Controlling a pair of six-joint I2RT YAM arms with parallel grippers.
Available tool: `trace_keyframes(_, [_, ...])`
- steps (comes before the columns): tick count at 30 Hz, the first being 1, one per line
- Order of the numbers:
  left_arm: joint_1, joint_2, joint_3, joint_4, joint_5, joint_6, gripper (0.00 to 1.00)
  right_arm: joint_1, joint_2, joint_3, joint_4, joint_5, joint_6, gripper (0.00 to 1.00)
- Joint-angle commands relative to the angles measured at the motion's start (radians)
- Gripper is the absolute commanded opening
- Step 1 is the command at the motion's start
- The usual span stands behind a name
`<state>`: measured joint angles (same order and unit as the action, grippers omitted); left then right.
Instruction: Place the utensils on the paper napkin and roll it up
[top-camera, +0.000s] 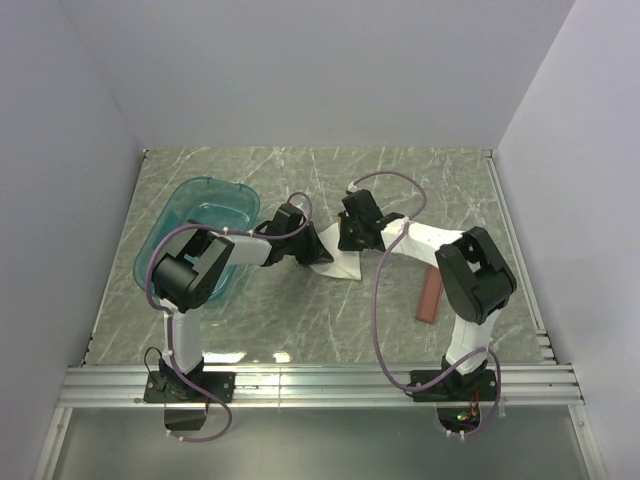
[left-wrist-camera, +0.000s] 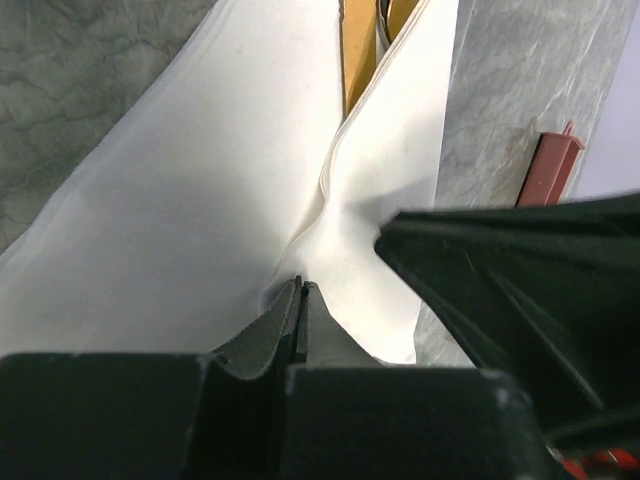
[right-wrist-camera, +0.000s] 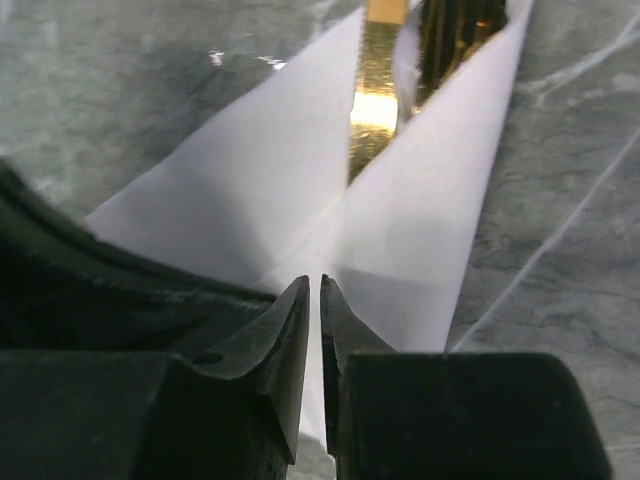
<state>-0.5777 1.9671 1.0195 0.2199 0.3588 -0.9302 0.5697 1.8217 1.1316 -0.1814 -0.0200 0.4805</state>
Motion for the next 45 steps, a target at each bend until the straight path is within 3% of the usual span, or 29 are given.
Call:
trace_keyframes(1, [-0.004,0.033,-0.025,-0.063,-0.09,0.019,0.0,0.009,0.057,0.048,-0.081,0.1,0.013,0.16])
trace_keyframes(9, [-0.002,0.041,-0.022,-0.077,-0.1,0.016,0.0,0.035,0.094,0.123,-0.173,0.195,-0.003,0.17])
trace_keyframes(16, [-0.004,0.049,-0.015,-0.093,-0.107,0.011,0.0,0.044,0.048,0.161,-0.161,0.2,-0.033,0.17])
trace_keyframes(22, [-0.004,0.059,-0.006,-0.109,-0.115,0.008,0.0,0.036,0.1,0.132,-0.121,0.198,-0.033,0.17])
trace_keyframes(30, [-0.002,0.065,0.001,-0.131,-0.13,0.004,0.0,0.042,0.151,0.165,-0.171,0.322,-0.059,0.16])
trace_keyframes(35, [-0.004,0.076,0.002,-0.136,-0.133,-0.005,0.0,0.036,0.105,0.191,-0.148,0.243,-0.085,0.17])
trace_keyframes(42, [-0.004,0.088,0.011,-0.151,-0.136,-0.009,0.0,0.018,0.093,0.27,-0.196,0.301,-0.062,0.28])
trace_keyframes(45, [-0.004,0.092,0.014,-0.148,-0.138,-0.01,0.0,0.012,0.125,0.325,-0.219,0.394,-0.051,0.33])
